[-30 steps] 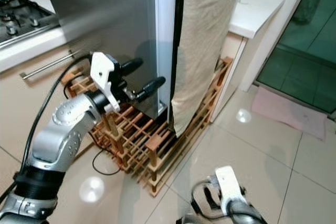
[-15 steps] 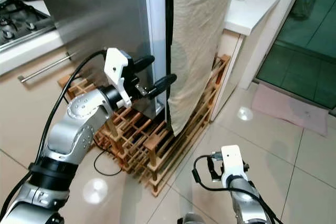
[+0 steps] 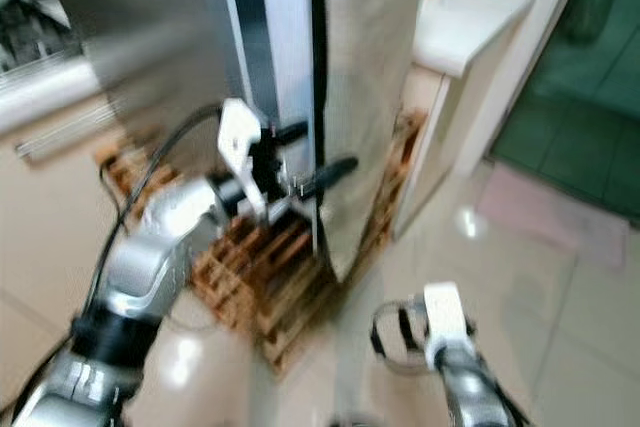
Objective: Restocking fridge
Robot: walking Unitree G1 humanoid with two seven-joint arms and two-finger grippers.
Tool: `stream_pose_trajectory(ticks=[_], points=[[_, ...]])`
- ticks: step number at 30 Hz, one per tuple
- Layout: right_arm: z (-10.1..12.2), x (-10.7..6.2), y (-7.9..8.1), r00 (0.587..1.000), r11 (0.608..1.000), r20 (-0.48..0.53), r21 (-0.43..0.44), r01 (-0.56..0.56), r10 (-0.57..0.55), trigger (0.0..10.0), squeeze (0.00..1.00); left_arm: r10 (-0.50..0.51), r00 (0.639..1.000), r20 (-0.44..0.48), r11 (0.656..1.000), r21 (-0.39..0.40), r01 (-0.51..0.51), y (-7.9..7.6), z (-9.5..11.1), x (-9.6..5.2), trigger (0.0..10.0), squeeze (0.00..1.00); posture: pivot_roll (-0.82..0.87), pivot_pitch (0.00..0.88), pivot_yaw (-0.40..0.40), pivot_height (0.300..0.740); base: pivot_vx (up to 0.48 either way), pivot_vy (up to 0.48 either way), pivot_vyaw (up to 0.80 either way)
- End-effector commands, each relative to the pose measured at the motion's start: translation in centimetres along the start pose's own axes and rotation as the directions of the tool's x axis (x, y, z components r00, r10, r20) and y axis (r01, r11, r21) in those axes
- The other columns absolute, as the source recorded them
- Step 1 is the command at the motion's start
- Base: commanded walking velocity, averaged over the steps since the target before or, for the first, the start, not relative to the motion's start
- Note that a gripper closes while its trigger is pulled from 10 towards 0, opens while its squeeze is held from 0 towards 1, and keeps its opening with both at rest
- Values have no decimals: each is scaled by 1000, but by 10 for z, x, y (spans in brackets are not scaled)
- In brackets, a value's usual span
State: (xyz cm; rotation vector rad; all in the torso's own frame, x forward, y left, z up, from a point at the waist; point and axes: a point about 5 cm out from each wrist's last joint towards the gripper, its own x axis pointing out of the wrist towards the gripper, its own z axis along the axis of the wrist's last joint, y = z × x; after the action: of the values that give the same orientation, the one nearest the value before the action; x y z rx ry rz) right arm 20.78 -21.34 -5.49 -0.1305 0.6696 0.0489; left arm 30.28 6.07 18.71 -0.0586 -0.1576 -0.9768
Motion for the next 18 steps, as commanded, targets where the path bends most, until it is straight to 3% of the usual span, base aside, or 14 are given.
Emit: stream_pose_trajectory(ticks=[1, 6, 9, 11, 14, 15, 16, 18], points=[[-1, -1, -6, 1000, 1000, 0, -14, 8, -8, 10000, 0, 6, 1000, 15, 1000, 4, -6, 1, 7, 4, 10000, 0, -125, 0, 39, 740, 0, 0, 0], [-13, -5, -8, 999, 998, -49, -58, 7, -10, 10000, 0, 15, 1000, 3, 998, -62, -15, 7, 10, -4, 10000, 0, -121, 0, 34, 740, 0, 0, 0], [-39, -15, -14, 983, 998, -178, -53, 42, -51, 10000, 0, 28, 999, -19, 990, -135, -31, 15, 6, -15, 10000, 0, -120, 0, 35, 740, 0, 0, 0], [-43, -16, -13, 978, 998, -202, -46, 45, -53, 10000, 0, 40, 999, -32, 990, -134, -44, 18, 4, -17, 10000, 0, -120, 0, 35, 740, 0, 0, 0], [-55, -20, -10, 960, 999, -276, -28, 45, -52, 10000, 0, 130, 983, -129, 990, -46, -137, 32, -12, -33, 10000, 0, -123, 0, 40, 740, 0, 0, 0], [-55, -20, -10, 959, 999, -283, 11, 36, -31, 10000, 0, 221, 959, -176, 975, 43, -217, 41, -23, -45, 10000, 0, -123, 0, 40, 740, 0, 0, 0], [-51, -17, -8, 963, 1000, -271, 25, 6, 1, 10000, 0, 345, 919, -191, 938, 50, -342, 50, -31, -55, 10000, 0, -120, 0, 40, 740, 0, 0, 0], [-48, -16, -6, 964, 1000, -264, 23, -11, 17, 10000, 0, 393, 898, -196, 919, 55, -391, 53, -34, -59, 10000, 0, -120, 0, 40, 740, 0, 0, 0]])
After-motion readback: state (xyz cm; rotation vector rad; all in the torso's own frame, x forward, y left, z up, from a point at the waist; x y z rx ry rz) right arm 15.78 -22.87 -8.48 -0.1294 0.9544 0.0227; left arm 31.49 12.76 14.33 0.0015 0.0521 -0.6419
